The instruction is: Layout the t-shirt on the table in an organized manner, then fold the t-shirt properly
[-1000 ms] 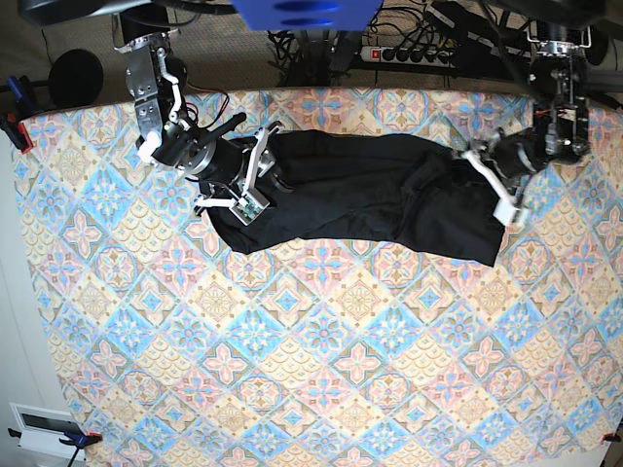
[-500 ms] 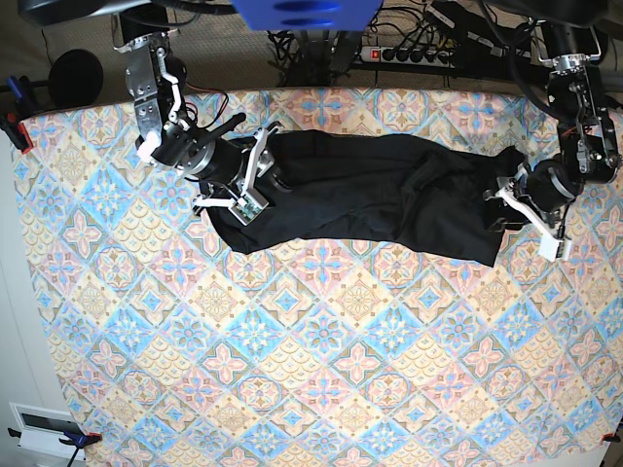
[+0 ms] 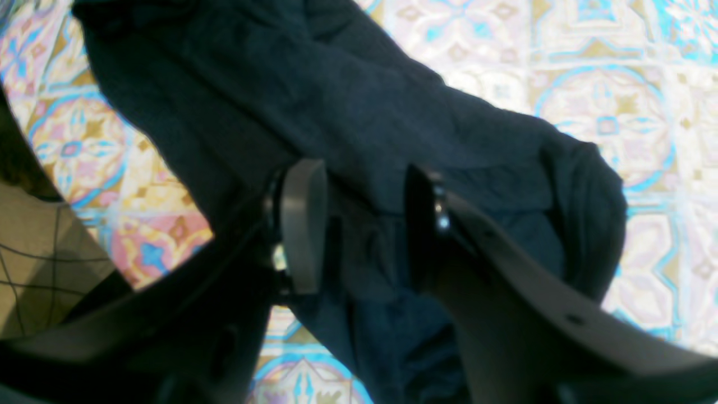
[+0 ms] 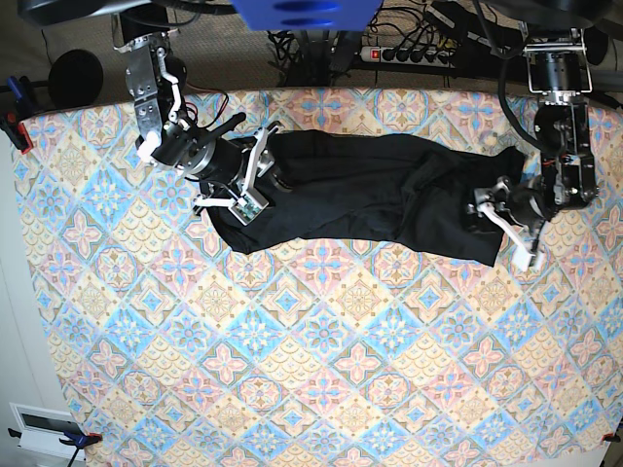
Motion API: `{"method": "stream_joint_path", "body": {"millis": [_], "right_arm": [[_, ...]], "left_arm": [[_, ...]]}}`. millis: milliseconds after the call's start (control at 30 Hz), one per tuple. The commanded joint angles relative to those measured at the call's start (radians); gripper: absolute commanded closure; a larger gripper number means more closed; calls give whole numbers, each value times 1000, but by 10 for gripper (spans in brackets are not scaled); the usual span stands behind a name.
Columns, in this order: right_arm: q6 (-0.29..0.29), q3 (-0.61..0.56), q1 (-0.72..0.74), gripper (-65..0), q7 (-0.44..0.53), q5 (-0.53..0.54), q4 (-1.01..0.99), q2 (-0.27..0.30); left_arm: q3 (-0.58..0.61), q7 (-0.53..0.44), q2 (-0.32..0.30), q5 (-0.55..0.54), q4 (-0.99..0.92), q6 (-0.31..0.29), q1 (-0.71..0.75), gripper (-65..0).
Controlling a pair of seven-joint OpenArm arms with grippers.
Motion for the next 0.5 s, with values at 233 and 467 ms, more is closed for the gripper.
{"method": "stream_joint_path", "body": {"millis": [233, 467], "right_arm": [[4, 7, 12, -224, 21, 18, 17, 3], [4, 4, 13, -224, 21, 18, 14, 3]], "left_arm": [[87, -7, -50, -26, 142, -8, 57, -132], [88, -5, -87, -170, 263, -8, 179, -147]]}}
